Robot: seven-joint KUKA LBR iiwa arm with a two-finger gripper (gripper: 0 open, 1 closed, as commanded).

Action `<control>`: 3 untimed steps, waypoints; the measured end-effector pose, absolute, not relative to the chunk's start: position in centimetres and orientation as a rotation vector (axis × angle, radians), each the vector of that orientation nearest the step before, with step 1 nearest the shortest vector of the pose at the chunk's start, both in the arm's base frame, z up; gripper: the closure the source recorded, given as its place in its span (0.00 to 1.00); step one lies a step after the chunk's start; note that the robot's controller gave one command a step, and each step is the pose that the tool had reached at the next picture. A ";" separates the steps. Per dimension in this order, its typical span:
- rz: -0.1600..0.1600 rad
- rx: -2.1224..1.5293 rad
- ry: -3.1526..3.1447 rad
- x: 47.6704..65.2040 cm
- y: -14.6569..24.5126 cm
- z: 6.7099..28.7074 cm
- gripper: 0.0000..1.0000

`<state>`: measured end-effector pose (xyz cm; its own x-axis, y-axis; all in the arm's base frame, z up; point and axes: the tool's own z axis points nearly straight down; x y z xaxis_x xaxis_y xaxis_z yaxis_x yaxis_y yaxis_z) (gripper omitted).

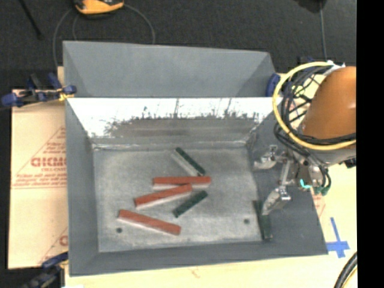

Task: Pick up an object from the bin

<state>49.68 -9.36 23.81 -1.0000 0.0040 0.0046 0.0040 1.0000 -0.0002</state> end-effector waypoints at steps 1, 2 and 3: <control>0.003 -0.001 -3.145 49.8 -9.3 24.2 0.00; 0.005 0.072 -3.152 50.0 -10.8 19.3 0.00; 0.005 0.325 -3.133 49.9 -12.0 12.4 0.00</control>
Offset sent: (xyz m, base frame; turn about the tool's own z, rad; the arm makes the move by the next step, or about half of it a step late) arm -0.0001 -0.0413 -0.1424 -0.1311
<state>49.93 -12.05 12.45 -0.9787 -0.2052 -0.0076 -0.2051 0.9787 -0.0040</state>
